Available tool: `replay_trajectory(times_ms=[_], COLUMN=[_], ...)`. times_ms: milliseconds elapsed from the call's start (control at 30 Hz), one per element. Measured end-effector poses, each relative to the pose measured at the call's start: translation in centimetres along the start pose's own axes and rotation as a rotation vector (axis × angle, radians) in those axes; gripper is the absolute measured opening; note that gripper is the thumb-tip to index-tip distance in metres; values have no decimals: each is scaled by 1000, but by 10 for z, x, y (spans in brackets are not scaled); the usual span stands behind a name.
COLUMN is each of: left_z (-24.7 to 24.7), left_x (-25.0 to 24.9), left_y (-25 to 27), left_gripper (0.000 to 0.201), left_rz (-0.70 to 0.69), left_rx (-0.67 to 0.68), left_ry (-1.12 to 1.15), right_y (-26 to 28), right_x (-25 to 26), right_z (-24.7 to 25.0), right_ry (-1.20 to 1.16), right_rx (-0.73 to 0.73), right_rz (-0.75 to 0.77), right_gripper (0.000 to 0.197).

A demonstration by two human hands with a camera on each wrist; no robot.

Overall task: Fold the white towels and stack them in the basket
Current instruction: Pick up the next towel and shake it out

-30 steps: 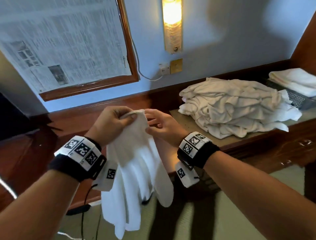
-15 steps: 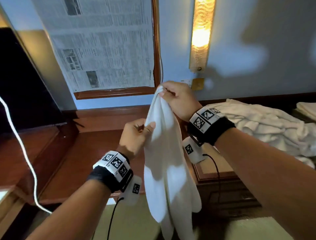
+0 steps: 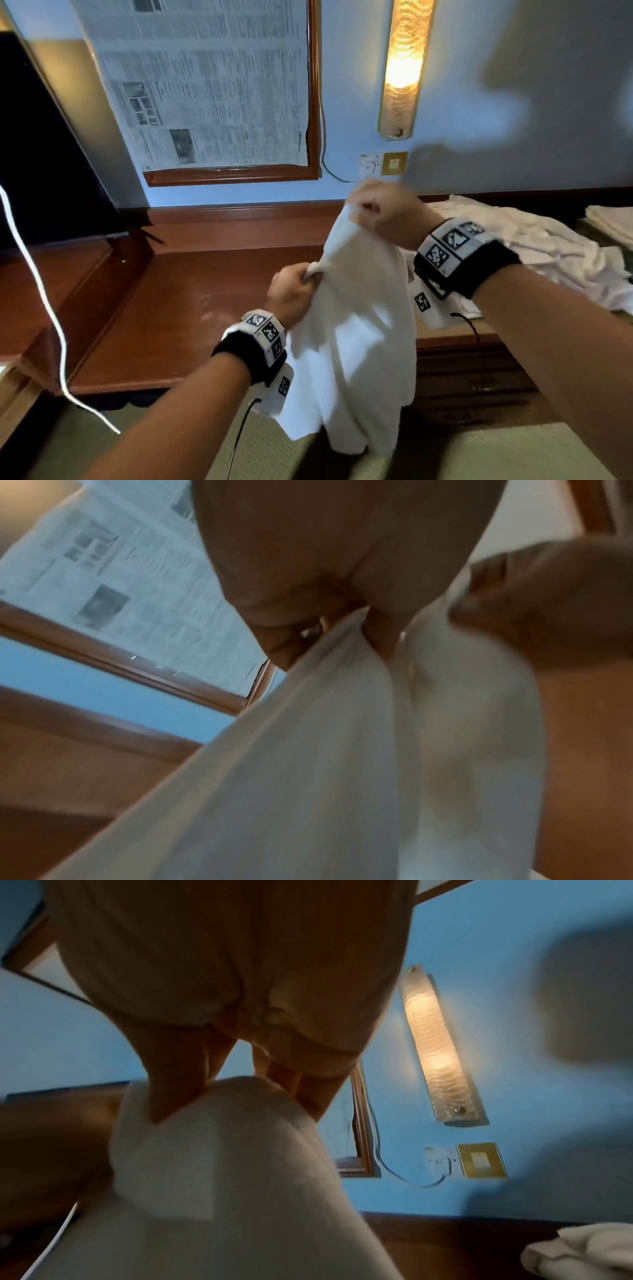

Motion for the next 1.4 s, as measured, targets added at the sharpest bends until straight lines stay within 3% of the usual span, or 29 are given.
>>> replay_trajectory(times_ms=[100, 167, 233, 300, 433, 567, 633, 733, 833, 933, 1100, 1200, 1300, 1400], left_z=[-9, -9, 0, 9, 34, 52, 58, 66, 76, 83, 86, 84, 95, 110], left_x=[-36, -58, -73, -69, -12, 35, 53, 67, 45, 28, 53, 98, 130, 128], left_y=[-20, -27, -30, -27, -8, 19, 29, 35, 27, 15, 20, 31, 43, 36], left_gripper=[25, 21, 17, 11, 35, 13, 13, 31, 62, 55, 6, 16, 13, 9], left_rz=[-116, -216, -288, -263, 2, 167, 207, 245, 134, 6, -47, 96, 285, 303], left_rx=[120, 181, 181, 139, 0, -68, -93, -119, -140, -163, -149, -63, -34, -83], left_ry=[-34, -61, -69, 32, 220, 309, 288, 334, 357, 220, -160, -378, -444, -458], right_y=[41, 60, 63, 53, 19, -19, -32, -42, -46, -46, -51, -47, -32, -10], right_x=[0, -9, -14, -9, 9, 8, 8, 8, 13, 25, 9, -15, -54, -88], right_z=[-47, -64, -63, -55, -25, -2, 5, 8, -5, -11, 8, 25, 40, 47], right_ry=[28, 9, 7, 75, 26, -26, -61, -132, -148, -133, -36, 2, 87, 250], right_rx=[328, 391, 329, 231, -21, -178, -231, -284, -260, -235, -304, -345, -379, -342], right_rz=[-27, -41, -24, 39, 113, 89, 62, 7, -20, 28, -26, -118, -253, -380], right_gripper=[11, 19, 19, 13, 6, 16, 16, 18, 13, 10, 10, 12, 13, 17])
Point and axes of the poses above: each hand's wrist, its own y-axis away from the middle knuckle, its own z-axis out of the back of the hand, x = y × z, the point moved 9 cm from there along -y, towards the middle knuckle, and after that the axes turned 15 degrees about -x, right-handed, at the moved point
